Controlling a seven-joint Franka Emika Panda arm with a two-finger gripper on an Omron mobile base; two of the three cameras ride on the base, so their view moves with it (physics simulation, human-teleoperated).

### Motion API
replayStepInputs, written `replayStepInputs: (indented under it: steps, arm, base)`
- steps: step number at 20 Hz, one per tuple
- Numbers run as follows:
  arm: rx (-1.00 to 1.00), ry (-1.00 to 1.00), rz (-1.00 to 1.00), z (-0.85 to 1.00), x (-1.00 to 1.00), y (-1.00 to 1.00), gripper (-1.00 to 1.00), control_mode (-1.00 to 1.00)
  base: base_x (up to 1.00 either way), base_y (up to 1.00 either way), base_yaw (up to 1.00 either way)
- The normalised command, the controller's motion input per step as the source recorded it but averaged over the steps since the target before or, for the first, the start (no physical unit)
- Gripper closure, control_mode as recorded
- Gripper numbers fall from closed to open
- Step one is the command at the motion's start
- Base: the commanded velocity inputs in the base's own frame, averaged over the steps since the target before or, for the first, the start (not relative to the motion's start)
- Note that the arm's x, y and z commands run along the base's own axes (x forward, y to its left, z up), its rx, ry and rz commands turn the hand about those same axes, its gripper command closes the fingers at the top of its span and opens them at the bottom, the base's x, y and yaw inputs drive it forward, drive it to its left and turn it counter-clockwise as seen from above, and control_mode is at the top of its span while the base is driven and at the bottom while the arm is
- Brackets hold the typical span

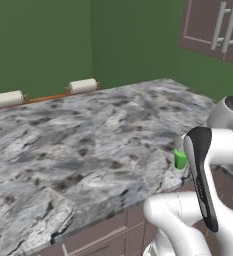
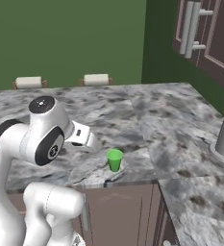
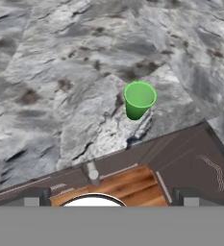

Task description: Pick the cup and pan and place them in the sink. Then turn on the water.

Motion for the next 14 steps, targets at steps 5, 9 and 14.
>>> replayStepInputs:
  steps: [5,9,14]
  arm:
    - [0.02,0.01,0.00,-0.37,0.46,-0.49,-1.00,-1.00]
    - [0.00,0.01,0.00,-0.31,0.50,-0.66,-1.00,-1.00]
    - [-0.05,0.01,-0.01,-0.19,0.38,-0.28,-1.00,-1.00]
  base:
    - [0.00,0.00,0.00]
    - [0.00,0.00,0.00]
    - [0.00,0.00,0.00]
